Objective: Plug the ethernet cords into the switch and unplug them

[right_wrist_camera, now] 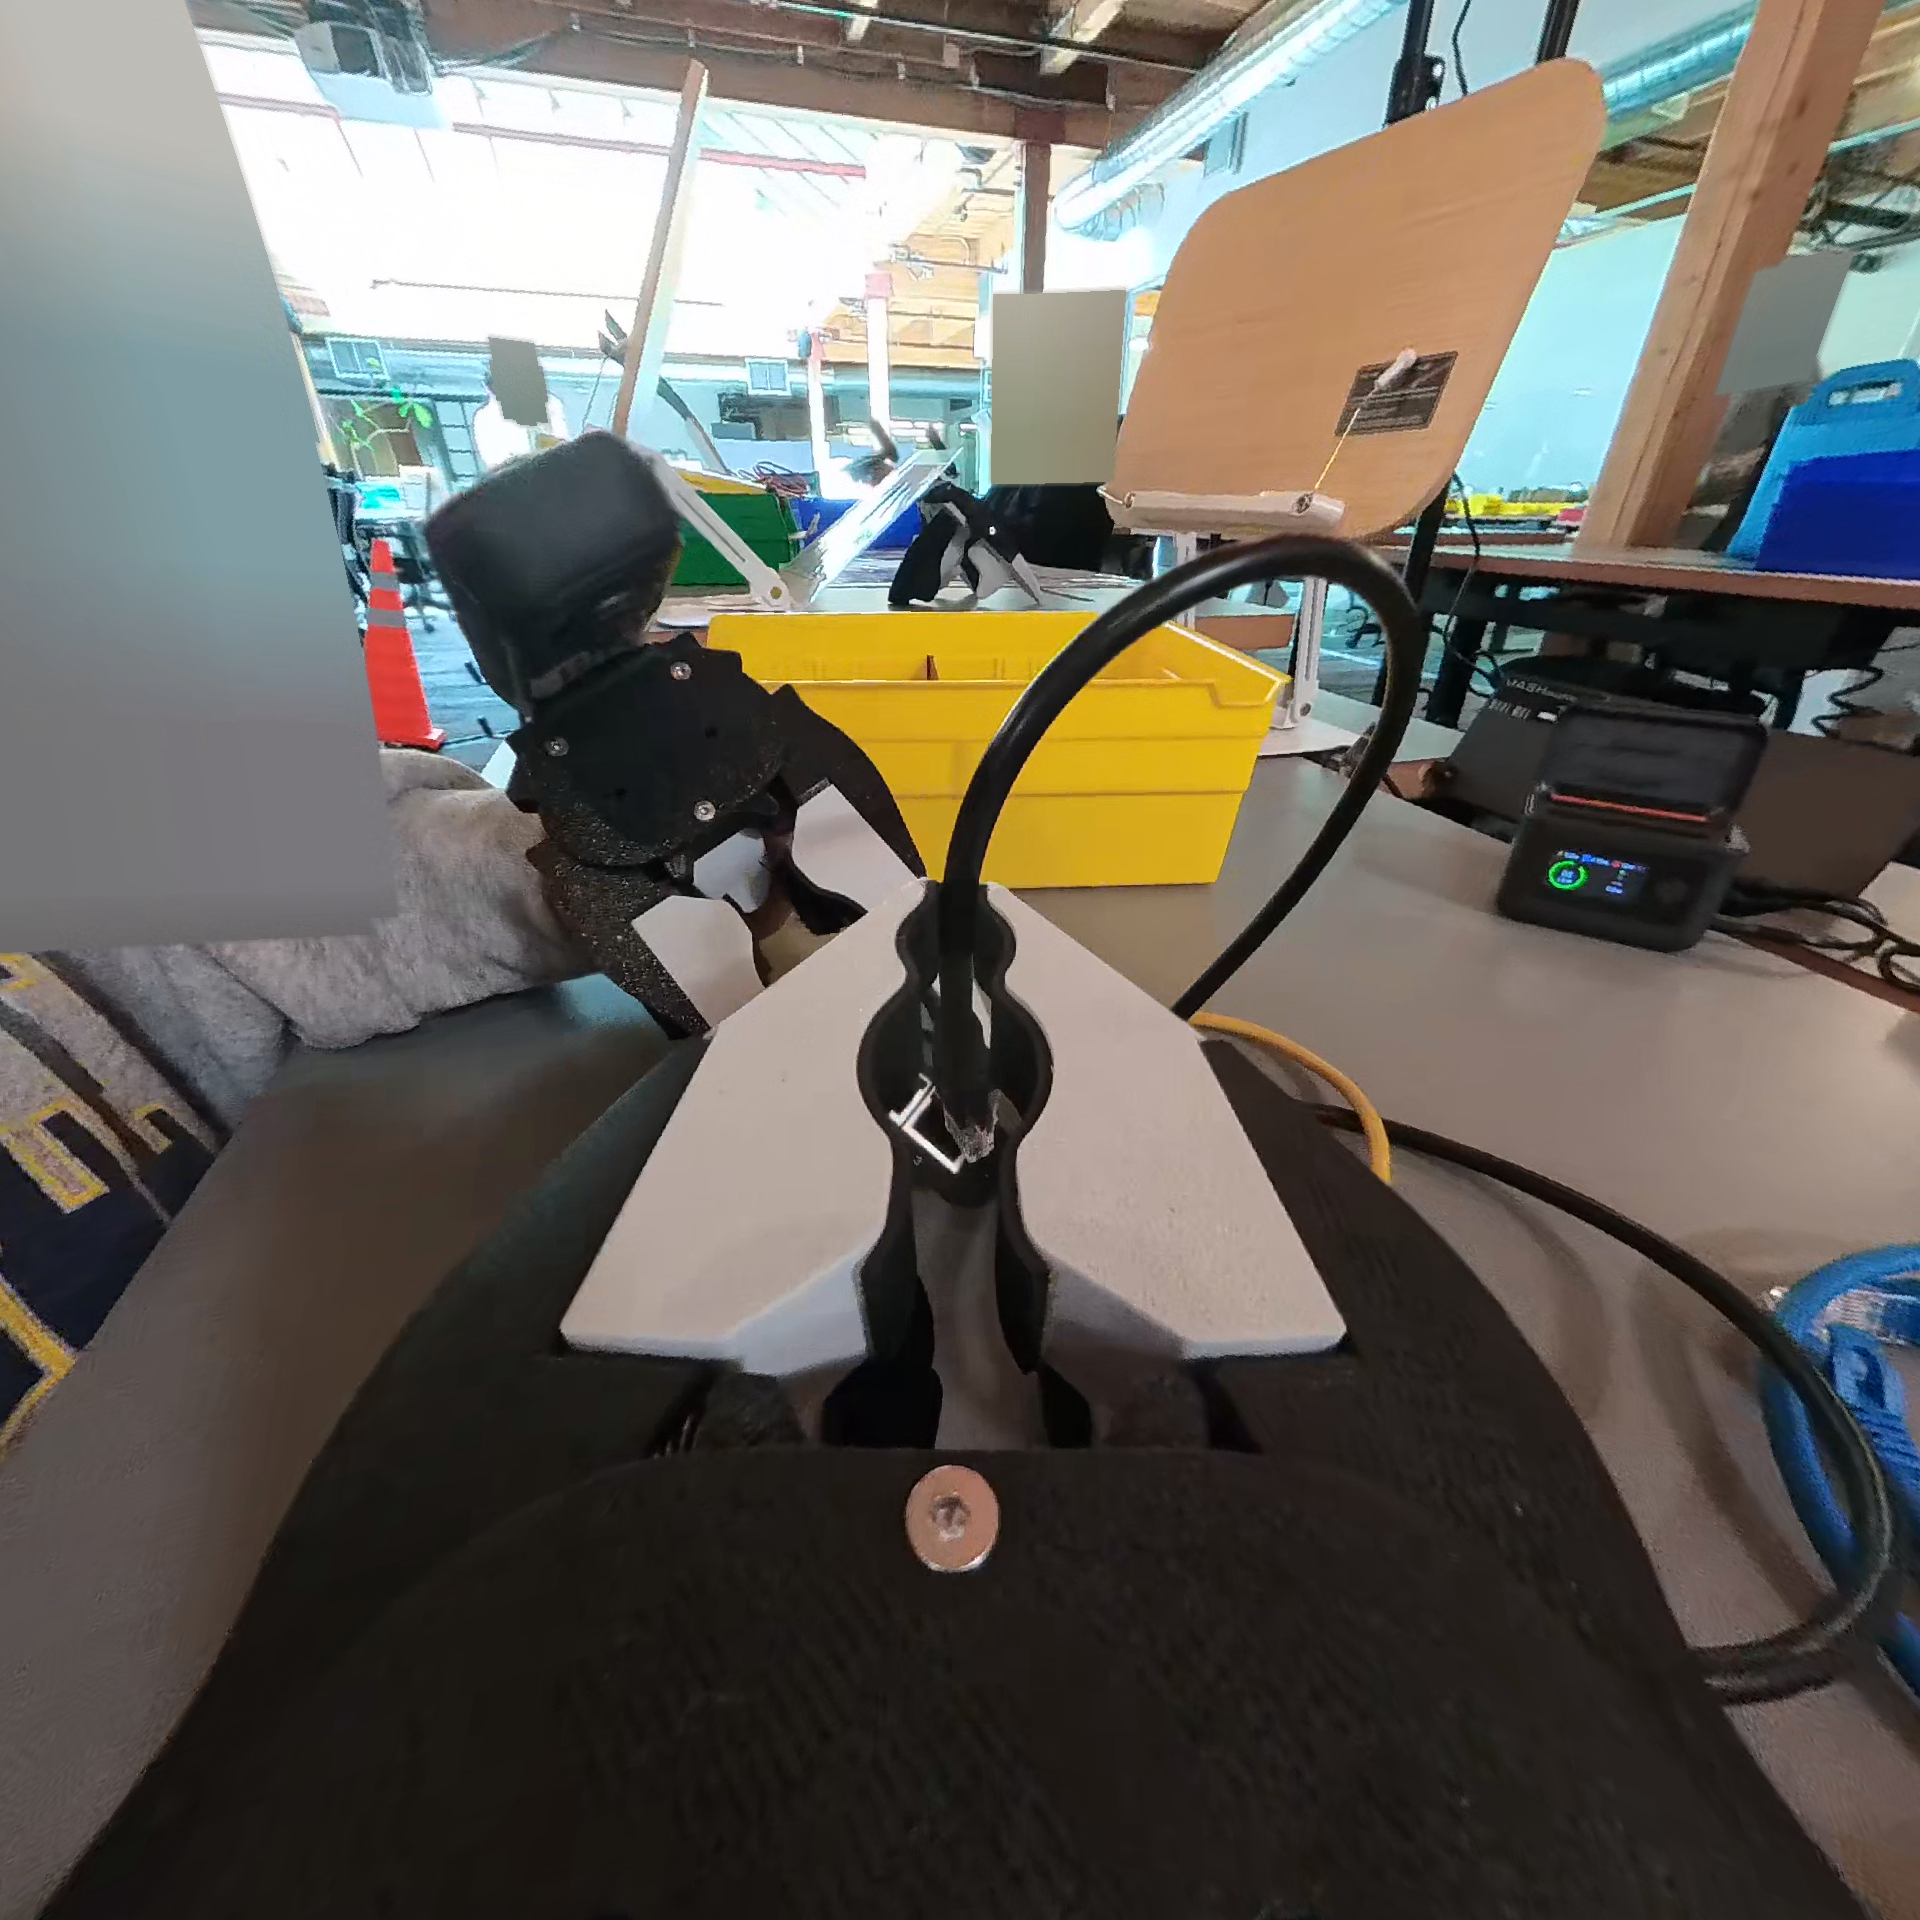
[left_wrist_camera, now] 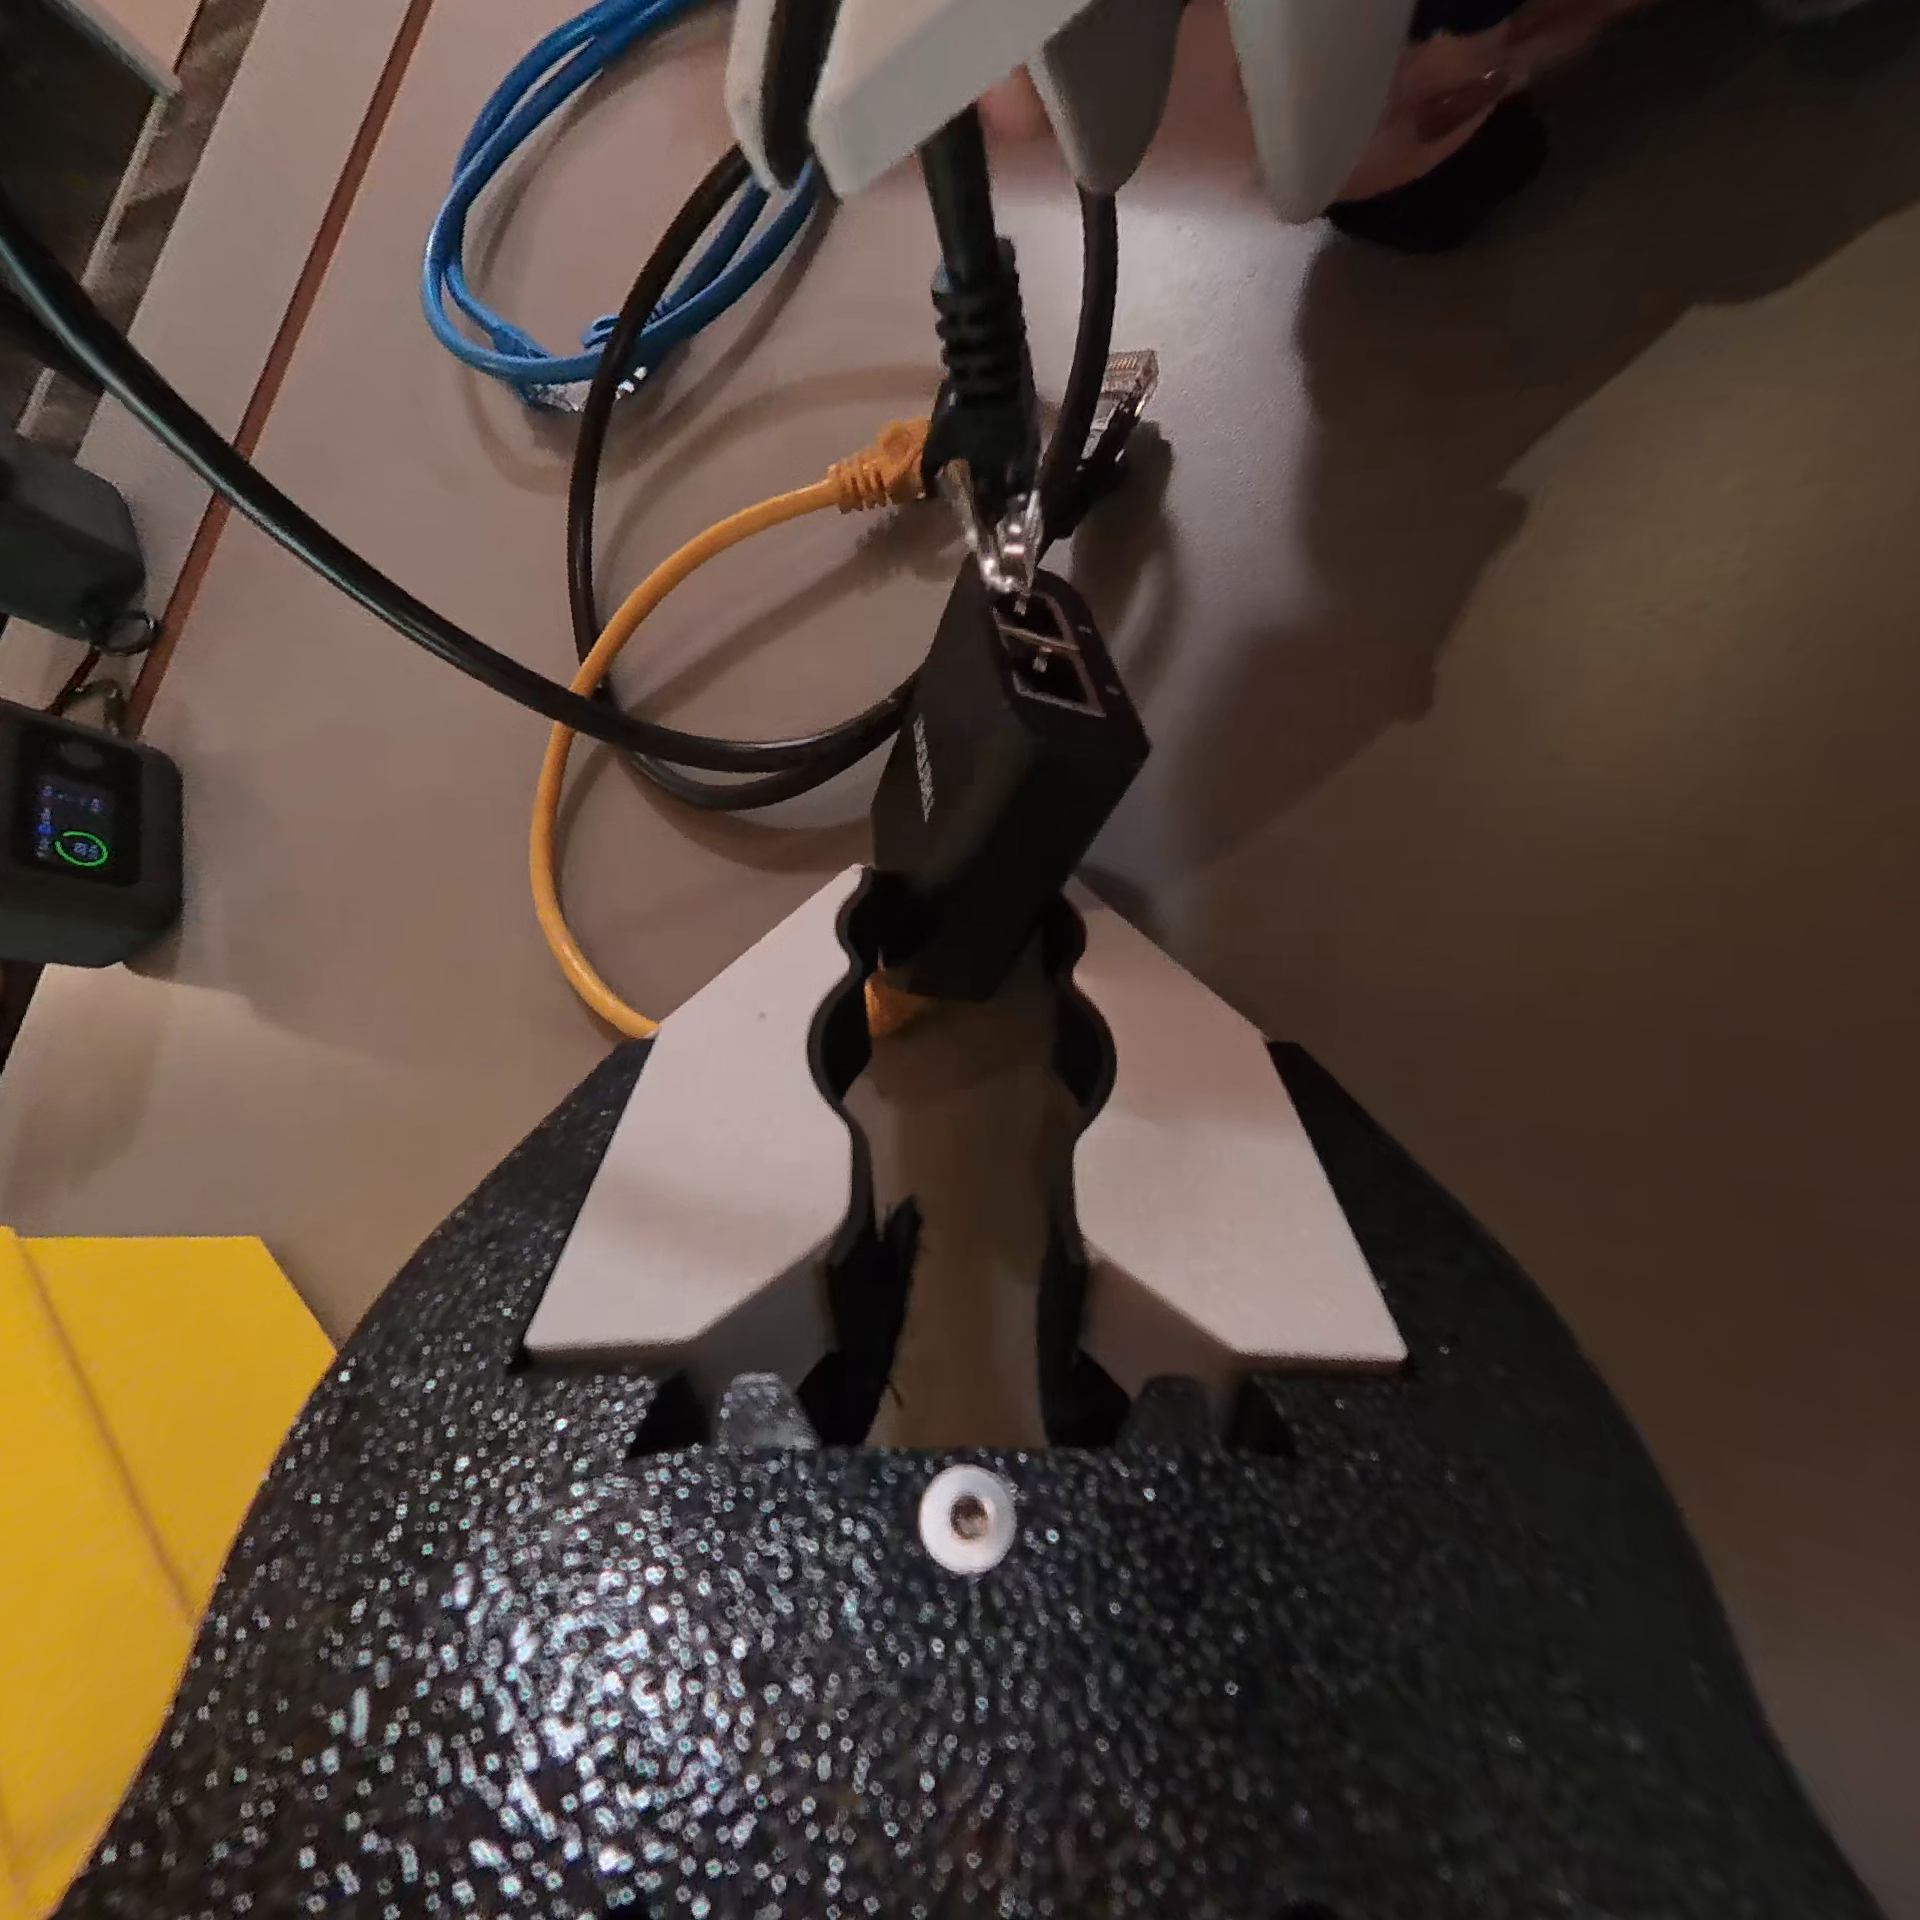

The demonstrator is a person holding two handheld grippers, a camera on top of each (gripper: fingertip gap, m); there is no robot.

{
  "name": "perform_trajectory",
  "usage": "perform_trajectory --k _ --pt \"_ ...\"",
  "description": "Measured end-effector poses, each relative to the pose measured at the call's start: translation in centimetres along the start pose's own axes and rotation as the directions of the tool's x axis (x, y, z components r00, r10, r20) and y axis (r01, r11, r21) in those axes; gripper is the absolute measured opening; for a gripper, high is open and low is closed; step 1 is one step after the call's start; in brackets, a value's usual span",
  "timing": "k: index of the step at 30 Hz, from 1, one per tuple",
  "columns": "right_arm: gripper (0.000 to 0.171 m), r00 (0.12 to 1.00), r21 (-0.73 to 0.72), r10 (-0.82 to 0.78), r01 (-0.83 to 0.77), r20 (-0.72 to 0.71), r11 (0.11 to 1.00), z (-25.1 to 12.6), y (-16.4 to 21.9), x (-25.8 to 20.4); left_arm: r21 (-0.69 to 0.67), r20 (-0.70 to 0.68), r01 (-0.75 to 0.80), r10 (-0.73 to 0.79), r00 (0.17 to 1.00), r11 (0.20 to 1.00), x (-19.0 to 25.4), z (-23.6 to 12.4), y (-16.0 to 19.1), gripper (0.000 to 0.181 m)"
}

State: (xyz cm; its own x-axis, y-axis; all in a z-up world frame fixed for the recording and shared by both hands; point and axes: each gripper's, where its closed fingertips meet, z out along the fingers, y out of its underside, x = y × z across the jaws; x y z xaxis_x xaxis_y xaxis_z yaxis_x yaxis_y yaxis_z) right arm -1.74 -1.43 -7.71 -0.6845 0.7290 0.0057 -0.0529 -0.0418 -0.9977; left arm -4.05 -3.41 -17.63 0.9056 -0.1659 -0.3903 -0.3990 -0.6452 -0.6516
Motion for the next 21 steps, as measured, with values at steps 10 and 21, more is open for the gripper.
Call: perform_trajectory --k 10,21 --pt "0.003 0.998 0.012 0.056 -0.056 -0.007 0.998 -0.2 -0.1 0.5 0.034 0.156 -0.299 0.29 0.944 0.954 0.3 0.9 -2.0 0.033" --pt "0.003 0.999 0.164 -0.028 0.022 0.037 0.986 -1.0 -4.1 -0.8 0.284 -0.043 0.044 -0.033 0.999 0.958 0.3 -1.8 -5.3 0.022"
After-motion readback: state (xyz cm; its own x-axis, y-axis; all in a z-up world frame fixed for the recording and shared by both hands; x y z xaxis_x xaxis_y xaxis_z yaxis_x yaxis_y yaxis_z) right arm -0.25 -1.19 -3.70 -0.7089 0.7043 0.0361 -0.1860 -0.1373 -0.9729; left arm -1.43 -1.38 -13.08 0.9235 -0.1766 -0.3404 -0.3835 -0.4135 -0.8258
